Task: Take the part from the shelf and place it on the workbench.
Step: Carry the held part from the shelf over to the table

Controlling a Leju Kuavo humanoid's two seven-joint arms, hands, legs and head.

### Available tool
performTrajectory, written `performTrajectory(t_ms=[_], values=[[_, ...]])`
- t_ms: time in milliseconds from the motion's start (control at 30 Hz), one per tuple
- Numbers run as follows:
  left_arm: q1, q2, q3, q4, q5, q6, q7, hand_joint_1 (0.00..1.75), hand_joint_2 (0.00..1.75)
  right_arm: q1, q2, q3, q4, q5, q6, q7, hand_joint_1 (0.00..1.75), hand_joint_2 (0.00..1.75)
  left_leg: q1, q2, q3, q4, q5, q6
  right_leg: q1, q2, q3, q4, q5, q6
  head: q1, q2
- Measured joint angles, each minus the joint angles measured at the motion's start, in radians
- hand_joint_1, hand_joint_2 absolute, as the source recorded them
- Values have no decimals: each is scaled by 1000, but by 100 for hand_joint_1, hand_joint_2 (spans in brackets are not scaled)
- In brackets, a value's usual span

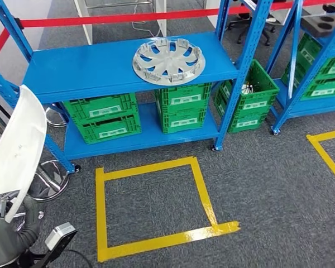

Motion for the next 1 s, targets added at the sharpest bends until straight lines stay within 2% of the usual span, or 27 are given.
performTrajectory(t_ms=[67, 100, 133, 167, 200, 233, 267, 300, 333, 367, 433, 467, 500, 567, 600, 633, 667, 700, 733, 767, 800, 833, 867, 900, 933, 967, 1000], values=[[5, 7, 0, 1, 1, 0, 21, 175, 175, 2, 0, 1, -1, 6, -2, 3, 0, 0, 3, -1, -19, 125, -114, -8, 2, -5, -39, 15, 21, -9, -3, 0], [8, 12, 0, 1, 1, 0, 32, 175, 175, 2, 0, 3, -2, 9, -2, 5, 0, 0, 4, -1, -25, 192, -146, -11, 3, -7, -59, 26, 31, -10, -4, 0], [10, 18, 0, 2, 1, 0, 42, 175, 175, 1, 0, 5, -3, 12, -2, 8, 0, 0, 4, -1, -22, 241, -149, -13, 3, -9, -81, 39, 40, -10, -4, 0], [11, 24, 1, 3, 1, 0, 50, 175, 175, 0, 0, 7, -4, 15, -1, 11, 0, 0, 5, -1, -8, 261, -128, -13, 4, -10, -105, 54, 48, -9, -4, 0], [11, 29, 1, 3, 1, 0, 57, 175, 175, -2, 0, 8, -5, 16, 0, 15, 0, 0, 5, -1, 20, 246, -98, -12, 4, -11, -127, 68, 56, -8, -5, 0], [12, 35, 1, 4, 1, 0, 64, 175, 175, -4, 0, 10, -7, 17, 1, 20, 0, 0, 5, -1, 64, 199, -76, -10, 4, -11, -151, 82, 63, -6, -5, 0], [11, 41, 1, 4, 1, 0, 72, 175, 175, -7, 1, 11, -9, 18, 4, 25, 0, 0, 3, -1, 115, 129, -76, -6, 5, -11, -170, 95, 69, -3, -5, 0], [10, 46, 0, 5, 2, 0, 81, 175, 175, -11, 1, 13, -10, 20, 6, 31, 0, 0, 2, -2, 161, 59, -89, -1, 7, -10, -185, 105, 76, 1, -4, 0], [7, 51, 0, 7, 2, 0, 89, 175, 175, -16, 2, 15, -12, 21, 9, 36, 0, 0, 0, -2, 191, 6, -107, 4, 7, -10, -196, 112, 84, 6, -4, 0], [5, 57, -1, 9, 2, 0, 97, 175, 175, -20, 2, 17, -13, 22, 11, 41, 0, 0, -3, -2, 203, -23, -119, 9, 7, -10, -204, 114, 94, 11, -4, 0], [1, 65, -5, 15, 2, 0, 109, 175, 175, -23, 3, 20, -13, 23, 13, 46, 0, 0, -3, 1, 186, -34, -106, 22, 6, -7, -216, 116, 104, 24, -5, 0], [0, 68, -8, 17, 2, 0, 115, 175, 175, -23, 4, 22, -13, 24, 14, 47, 0, 0, 0, 2, 174, -36, -94, 30, 5, -4, -223, 126, 86, 31, -4, 0], [-2, 70, -11, 20, 1, 0, 119, 175, 175, -24, 4, 23, -13, 24, 15, 48, 0, 0, 3, 4, 159, -39, -80, 36, 3, -1, -234, 151, 48, 38, -3, 0], [-4, 74, -19, 25, 0, 0, 128, 175, 175, -27, 3, 24, -13, 24, 16, 49, 0, 0, 5, 6, 126, -39, -52, 43, -2, 3, -258, 251, -58, 51, 2, 0], [-5, 77, -23, 28, 1, 0, 133, 175, 175, -28, 3, 24, -13, 24, 16, 50, 0, 0, 5, 7, 108, -38, -37, 43, -4, 3, -266, 311, -92, 55, 3, 0], [-5, 80, -26, 30, 1, 0, 140, 175, 175, -29, 3, 24, -13, 24, 17, 51, 0, 0, 5, 8, 89, -37, -22, 42, -5, 3, -266, 358, -96, 58, 4, 0], [-6, 82, -28, 33, 2, 0, 145, 175, 175, -30, 3, 24, -13, 24, 17, 52, 0, 0, 5, 8, 69, -36, -6, 39, -6, 3, -255, 383, -75, 60, 4, 0], [-6, 86, -30, 35, 3, 0, 149, 175, 175, -30, 3, 24, -13, 24, 17, 54, 0, 0, 6, 9, 50, -35, 9, 36, -7, 3, -228, 375, -37, 61, 4, 0], [-7, 88, -31, 37, 6, 0, 153, 175, 175, -31, 3, 24, -13, 25, 17, 55, 0, 0, 6, 9, 32, -34, 24, 33, -9, 4, -185, 334, -5, 62, 4, 0], [-9, 91, -33, 39, 8, 0, 156, 175, 175, -31, 3, 25, -14, 26, 17, 56, 0, 0, 6, 9, 18, -32, 38, 28, -10, 5, -124, 260, 6, 62, 4, 0], [-10, 94, -36, 40, 11, 0, 160, 175, 175, -31, 3, 25, -14, 27, 18, 57, 0, 0, 5, 8, 8, -30, 51, 23, -10, 7, -59, 168, -5, 58, 4, 0], [-11, 97, -39, 41, 13, 0, 162, 175, 175, -32, 3, 25, -14, 27, 18, 57, 0, 0, 4, 8, 3, -30, 64, 17, -9, 9, -11, 94, -26, 52, 4, 0], [-13, 100, -43, 42, 14, 0, 164, 175, 175, -32, 3, 25, -14, 27, 19, 56, 0, 0, 3, 8, 0, -32, 77, 11, -7, 11, 18, 44, -44, 44, 3, 0], [-14, 103, -46, 43, 16, 0, 166, 175, 175, -32, 4, 26, -14, 28, 20, 56, 0, 0, 5, 8, -2, -36, 91, 6, -4, 12, 21, 24, -47, 34, 2, 0], [-15, 106, -49, 45, 17, 0, 169, 175, 175, -31, 4, 26, -14, 28, 21, 56, 0, 0, 7, 7, -5, -39, 96, -1, -4, 10, 9, 29, -38, 24, 1, 0], [-15, 110, -50, 47, 18, 0, 173, 175, 175, -31, 4, 26, -14, 28, 21, 56, 0, 0, 9, 6, -10, -33, 81, -7, -4, 7, -4, 31, -26, 14, -1, 0], [-15, 113, -51, 49, 19, 0, 175, 175, 175, -30, 4, 26, -14, 28, 22, 56, 0, 0, 10, 4, -16, -10, 43, -12, -5, 4, -18, 33, -13, 4, -4, 0]])
